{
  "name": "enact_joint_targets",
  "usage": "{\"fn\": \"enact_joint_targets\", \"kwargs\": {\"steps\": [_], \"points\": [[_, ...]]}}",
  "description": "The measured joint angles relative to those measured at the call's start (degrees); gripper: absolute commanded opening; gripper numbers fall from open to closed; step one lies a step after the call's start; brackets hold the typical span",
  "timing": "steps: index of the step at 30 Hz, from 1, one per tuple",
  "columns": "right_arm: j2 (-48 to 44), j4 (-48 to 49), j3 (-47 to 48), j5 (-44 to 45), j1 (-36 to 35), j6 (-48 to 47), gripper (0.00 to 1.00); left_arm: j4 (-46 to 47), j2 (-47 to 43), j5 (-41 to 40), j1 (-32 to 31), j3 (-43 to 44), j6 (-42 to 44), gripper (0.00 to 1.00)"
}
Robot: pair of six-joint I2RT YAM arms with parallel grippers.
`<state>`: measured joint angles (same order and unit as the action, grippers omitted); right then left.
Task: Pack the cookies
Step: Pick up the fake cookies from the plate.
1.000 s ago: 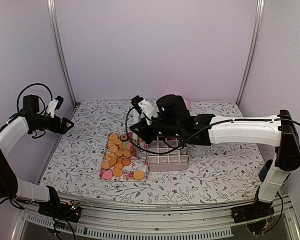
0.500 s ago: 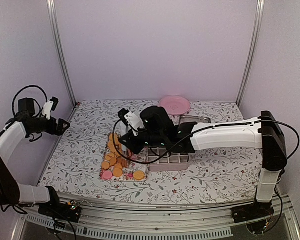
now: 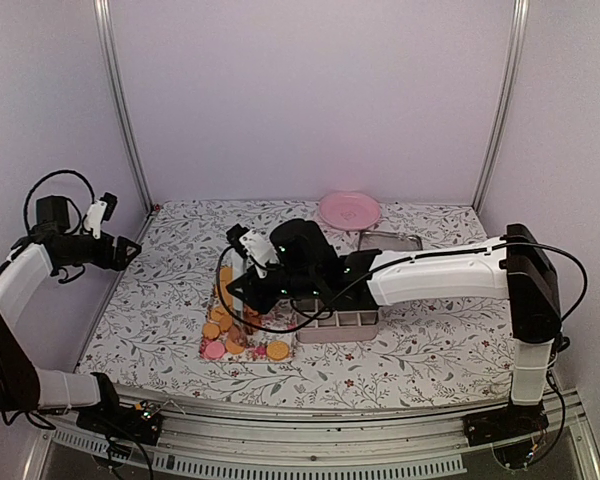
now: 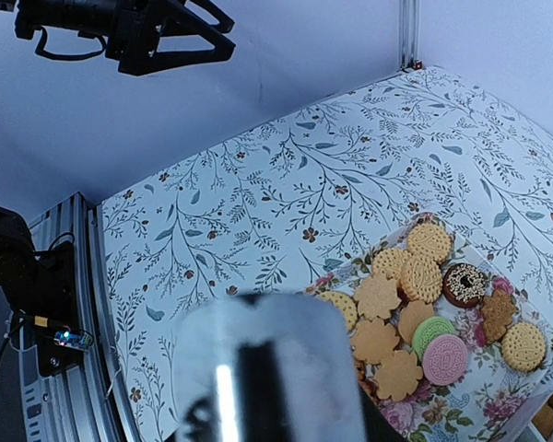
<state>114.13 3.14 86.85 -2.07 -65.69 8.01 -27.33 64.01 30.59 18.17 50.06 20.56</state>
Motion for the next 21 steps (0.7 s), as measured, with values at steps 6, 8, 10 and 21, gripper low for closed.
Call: {"fn": "enact_joint_targets", "kwargs": {"steps": [6,8,10,21], "points": [[1.2,1.0,0.0,-0.1,-0.4,0.4,0.35,-0.1,0.9,1.7,0.0,0.0,0.0,0.99],[1.3,1.2,0.0,-0.1,-0.5,0.4,0.35,-0.2,1.1,2.0,0.0,0.0,0.0,0.99],[1.5,1.6,0.0,0.0,-0.7,0.4,0.35,-0.5,1.4,2.3,0.0,0.0,0.0,0.99],[1.9,2.3,-0.1,2.6,-3.4,0.1,0.19,-0.8,2.0,3.5,-0.1,0.0,0.0,0.99]]}}
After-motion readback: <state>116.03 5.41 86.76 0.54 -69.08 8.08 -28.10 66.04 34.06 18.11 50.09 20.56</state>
